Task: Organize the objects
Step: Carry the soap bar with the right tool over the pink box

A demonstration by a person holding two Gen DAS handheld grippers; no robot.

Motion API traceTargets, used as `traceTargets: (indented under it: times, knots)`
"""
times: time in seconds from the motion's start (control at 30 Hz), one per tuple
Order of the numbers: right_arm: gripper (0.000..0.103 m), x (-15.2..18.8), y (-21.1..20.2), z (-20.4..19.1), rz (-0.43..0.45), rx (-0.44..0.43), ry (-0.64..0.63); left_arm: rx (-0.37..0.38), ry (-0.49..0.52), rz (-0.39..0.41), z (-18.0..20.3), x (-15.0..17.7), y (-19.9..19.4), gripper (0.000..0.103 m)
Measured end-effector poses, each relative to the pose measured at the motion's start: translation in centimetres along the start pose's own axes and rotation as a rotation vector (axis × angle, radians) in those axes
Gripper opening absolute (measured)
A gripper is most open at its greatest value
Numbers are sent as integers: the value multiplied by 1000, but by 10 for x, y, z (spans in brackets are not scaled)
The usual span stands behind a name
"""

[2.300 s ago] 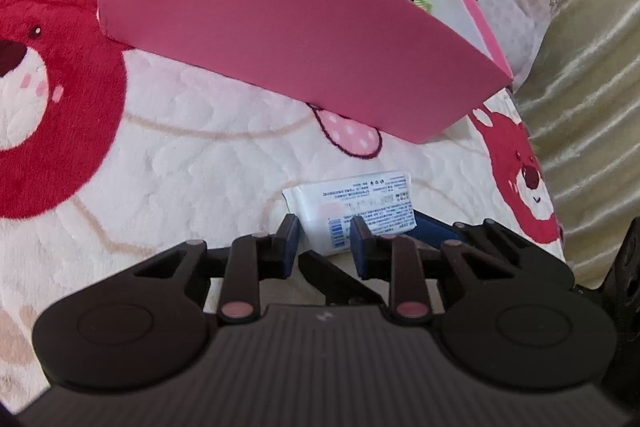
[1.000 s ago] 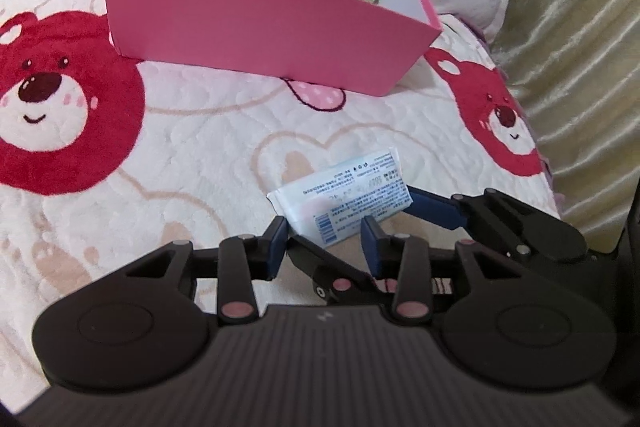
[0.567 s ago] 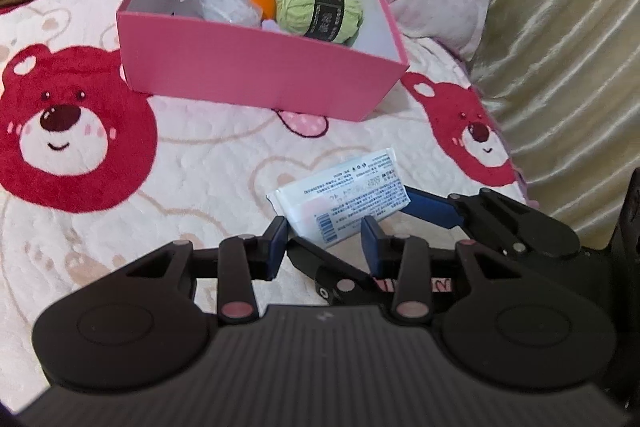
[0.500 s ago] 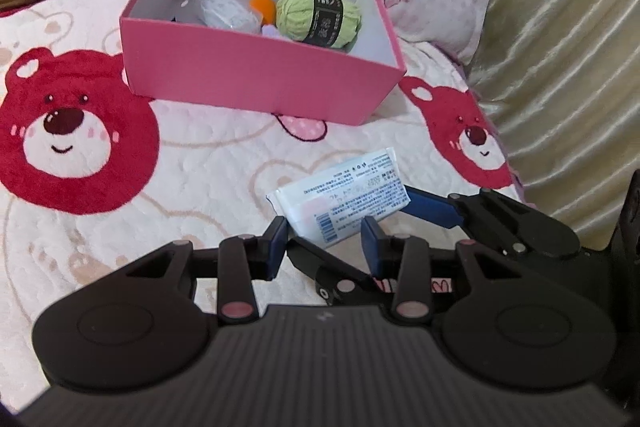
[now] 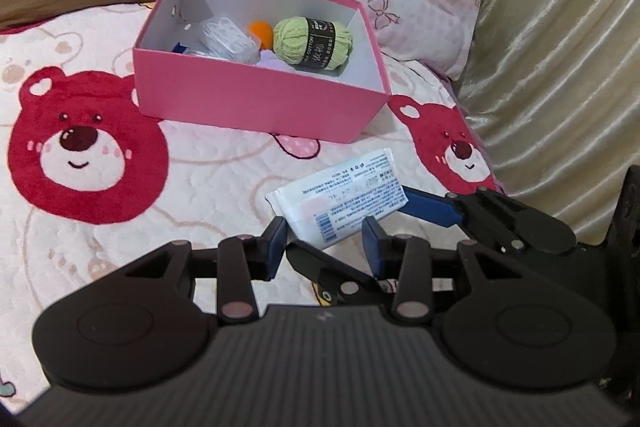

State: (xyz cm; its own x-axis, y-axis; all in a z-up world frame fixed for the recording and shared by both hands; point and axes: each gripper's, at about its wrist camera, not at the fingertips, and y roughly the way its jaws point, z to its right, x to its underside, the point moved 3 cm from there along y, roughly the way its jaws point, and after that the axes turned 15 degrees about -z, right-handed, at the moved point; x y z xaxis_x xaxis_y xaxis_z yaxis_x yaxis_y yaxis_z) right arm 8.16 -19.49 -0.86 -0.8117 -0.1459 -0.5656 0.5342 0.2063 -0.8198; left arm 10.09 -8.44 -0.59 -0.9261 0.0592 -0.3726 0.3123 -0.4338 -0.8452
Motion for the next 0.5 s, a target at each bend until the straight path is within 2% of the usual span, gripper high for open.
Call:
traceTargets:
  times: [0.13, 0.37, 0.5]
  knots:
    - [86, -3, -5, -5, 5, -17, -25, -7, -8, 10, 2, 1, -5, 39]
    - [86, -19, -15, -4, 11, 0, -54, -2, 16, 60, 7, -16, -22, 39]
    - [86, -30, -21, -3, 28, -31, -92, -6, -7, 59, 1, -17, -24, 40]
